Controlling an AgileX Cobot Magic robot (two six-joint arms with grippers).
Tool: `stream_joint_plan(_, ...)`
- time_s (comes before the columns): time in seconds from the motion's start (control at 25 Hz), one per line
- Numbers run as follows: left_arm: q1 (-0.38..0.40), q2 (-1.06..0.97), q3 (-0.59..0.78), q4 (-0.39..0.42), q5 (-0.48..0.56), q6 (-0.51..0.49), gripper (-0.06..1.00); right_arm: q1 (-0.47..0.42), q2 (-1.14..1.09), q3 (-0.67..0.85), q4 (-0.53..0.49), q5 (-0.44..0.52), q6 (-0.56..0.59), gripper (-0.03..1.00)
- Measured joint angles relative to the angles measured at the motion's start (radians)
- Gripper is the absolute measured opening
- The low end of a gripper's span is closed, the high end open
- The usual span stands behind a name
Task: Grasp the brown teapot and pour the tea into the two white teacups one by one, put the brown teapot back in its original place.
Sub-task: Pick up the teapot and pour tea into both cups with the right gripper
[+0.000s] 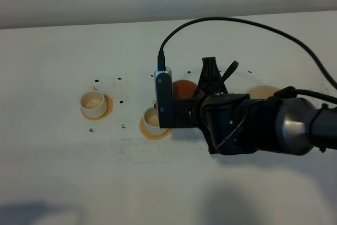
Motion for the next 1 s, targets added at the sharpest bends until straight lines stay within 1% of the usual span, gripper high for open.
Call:
stream_joint_plan(0.6,0.0,0.0,0.0,0.0,0.0,0.0,0.38,0.0,0.021,0.0,-0.045,0.032,-0.01,0.12)
stream_joint_plan(1.0,0.0,0.0,0.0,0.0,0.0,0.006,0.38,0.0,0.021,0.0,-0.076,0.035,-0.01,0.12)
